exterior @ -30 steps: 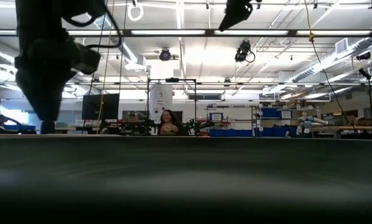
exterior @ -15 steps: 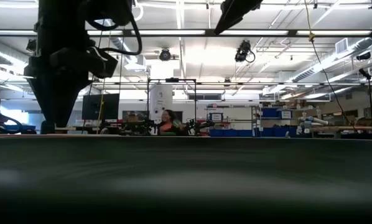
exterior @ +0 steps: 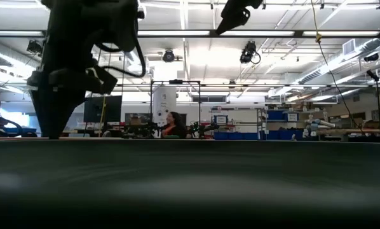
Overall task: Stack plastic plates
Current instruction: Stack the stacked plates on top of the light blue plate
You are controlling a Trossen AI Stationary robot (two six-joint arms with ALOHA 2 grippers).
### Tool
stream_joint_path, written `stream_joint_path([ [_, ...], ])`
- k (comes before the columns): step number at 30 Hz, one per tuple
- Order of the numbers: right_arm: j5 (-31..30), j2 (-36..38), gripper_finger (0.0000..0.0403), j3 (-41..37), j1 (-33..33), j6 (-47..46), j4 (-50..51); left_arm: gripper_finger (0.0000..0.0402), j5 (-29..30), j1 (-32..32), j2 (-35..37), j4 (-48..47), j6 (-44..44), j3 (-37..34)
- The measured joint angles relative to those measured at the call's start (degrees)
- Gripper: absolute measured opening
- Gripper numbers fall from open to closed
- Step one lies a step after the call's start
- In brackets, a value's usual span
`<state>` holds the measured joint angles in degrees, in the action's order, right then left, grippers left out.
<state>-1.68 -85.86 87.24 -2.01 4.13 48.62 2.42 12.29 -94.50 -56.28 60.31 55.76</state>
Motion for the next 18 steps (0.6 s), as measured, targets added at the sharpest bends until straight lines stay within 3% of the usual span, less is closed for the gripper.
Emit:
stream_joint_path([
  [10, -4.91, -0.02, 0.0319, 0.00, 2.72, -5.65, -0.06, 0.0202, 0.01, -0.07, 0.07, 6.39, -5.01, -1.85],
  [18, -6.24, -0.02, 0.0319, 0.00, 3.86, -14.89, -1.53, 0.0099, 1.30, -0.24, -0.01, 4.90, -6.70, -1.85],
])
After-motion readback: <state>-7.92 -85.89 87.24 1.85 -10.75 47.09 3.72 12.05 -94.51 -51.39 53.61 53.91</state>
